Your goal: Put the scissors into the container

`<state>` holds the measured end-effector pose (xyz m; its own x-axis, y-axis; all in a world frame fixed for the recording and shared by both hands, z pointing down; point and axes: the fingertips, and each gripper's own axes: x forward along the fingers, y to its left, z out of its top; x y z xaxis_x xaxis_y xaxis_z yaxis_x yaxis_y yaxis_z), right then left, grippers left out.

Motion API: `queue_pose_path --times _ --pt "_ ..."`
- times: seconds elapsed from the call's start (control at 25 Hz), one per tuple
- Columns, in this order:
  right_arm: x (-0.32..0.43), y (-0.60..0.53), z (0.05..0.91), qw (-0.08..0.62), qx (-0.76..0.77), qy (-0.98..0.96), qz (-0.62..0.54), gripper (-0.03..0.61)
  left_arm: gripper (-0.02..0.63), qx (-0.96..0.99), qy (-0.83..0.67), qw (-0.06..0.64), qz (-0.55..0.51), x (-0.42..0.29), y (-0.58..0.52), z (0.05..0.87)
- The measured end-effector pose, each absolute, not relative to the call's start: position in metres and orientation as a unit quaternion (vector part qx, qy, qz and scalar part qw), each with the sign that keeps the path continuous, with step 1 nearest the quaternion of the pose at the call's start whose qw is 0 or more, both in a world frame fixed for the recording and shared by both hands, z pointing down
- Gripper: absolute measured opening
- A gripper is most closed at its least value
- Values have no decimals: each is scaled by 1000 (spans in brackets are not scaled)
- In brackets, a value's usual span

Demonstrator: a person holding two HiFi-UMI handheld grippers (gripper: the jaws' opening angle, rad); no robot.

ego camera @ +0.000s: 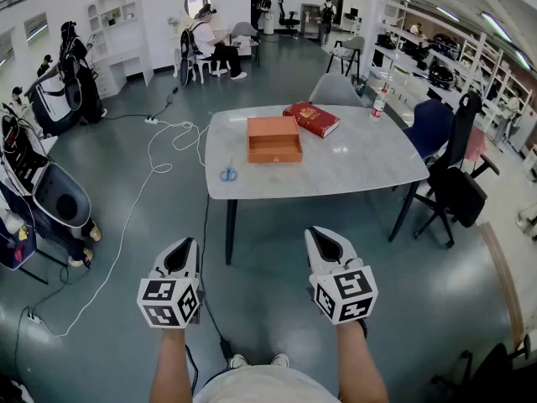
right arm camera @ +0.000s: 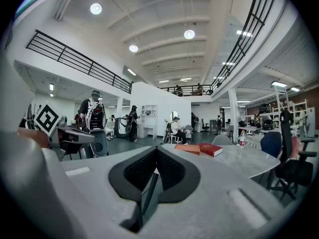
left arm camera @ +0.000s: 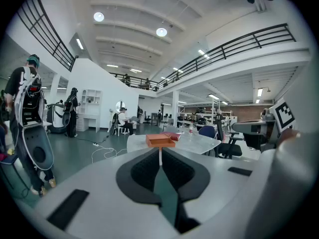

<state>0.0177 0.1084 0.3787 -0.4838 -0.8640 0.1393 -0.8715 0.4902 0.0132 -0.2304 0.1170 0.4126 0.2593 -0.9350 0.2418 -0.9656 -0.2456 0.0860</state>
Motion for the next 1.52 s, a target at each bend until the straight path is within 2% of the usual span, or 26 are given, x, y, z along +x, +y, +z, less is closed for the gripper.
queue_pose_path --times 0.68,1.16,1.52 --pt "59 89 385 53 484 -872 41 5 23 782 -608 109 84 -168 98 413" --pt "77 54 384 52 486 -872 39 5 25 777 -614 118 77 -158 52 416" --pt "59 -11 389 67 481 -873 31 5 26 782 -609 119 61 -171 -18 423"
